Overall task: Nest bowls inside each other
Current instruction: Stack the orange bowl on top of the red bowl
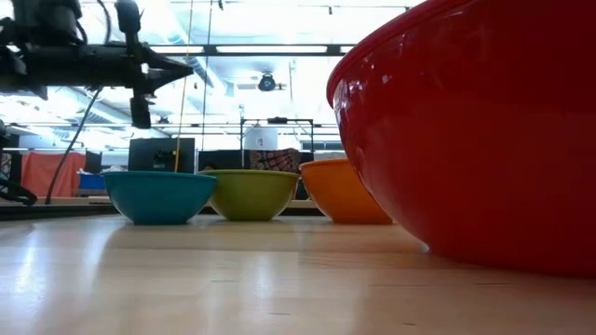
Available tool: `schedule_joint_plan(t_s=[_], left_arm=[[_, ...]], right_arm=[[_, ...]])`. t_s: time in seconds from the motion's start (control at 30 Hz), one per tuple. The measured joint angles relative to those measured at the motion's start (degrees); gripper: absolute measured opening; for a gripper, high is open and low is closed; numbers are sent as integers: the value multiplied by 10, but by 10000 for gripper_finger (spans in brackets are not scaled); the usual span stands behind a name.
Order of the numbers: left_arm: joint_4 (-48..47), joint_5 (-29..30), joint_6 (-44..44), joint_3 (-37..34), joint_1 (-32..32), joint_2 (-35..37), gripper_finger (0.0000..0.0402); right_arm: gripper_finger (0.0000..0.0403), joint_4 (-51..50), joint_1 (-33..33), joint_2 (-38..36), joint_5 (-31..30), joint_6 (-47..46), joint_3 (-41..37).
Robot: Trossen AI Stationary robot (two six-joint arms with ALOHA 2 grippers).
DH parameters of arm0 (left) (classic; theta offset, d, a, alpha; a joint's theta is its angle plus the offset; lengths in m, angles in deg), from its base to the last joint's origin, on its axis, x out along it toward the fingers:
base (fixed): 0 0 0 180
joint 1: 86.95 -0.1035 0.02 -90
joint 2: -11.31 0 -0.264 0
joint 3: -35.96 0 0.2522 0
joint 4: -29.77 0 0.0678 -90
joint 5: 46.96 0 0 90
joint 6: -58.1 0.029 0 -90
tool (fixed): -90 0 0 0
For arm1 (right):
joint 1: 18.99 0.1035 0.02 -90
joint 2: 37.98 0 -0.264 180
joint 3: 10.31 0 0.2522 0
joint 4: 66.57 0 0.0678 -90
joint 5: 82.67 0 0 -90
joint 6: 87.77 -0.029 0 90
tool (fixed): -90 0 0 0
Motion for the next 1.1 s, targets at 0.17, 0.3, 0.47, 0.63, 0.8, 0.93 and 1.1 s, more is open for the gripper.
schedule_joint_plan(t_s=[0.17,0.3,0.47,0.63,0.8,0.93,1.1], left_arm=[[-139,-109,80,93,-39,-43,23],[-282,-107,180,187,-67,-97,23],[-332,-96,174,264,-105,-170,23],[-329,-96,136,300,-98,-210,23],[-303,-72,94,305,-42,-222,23],[-307,-4,78,305,9,-226,23],[-311,39,47,305,55,-226,23]], right_arm=[[78,-3,-38,118,69,-20,72],[78,-30,-91,197,158,-30,149],[78,-79,-161,264,320,-87,238],[78,-74,-191,320,416,-117,293],[78,-77,-208,345,562,-142,326],[77,-120,-221,327,701,-101,332],[57,-457,-206,252,542,67,344]])
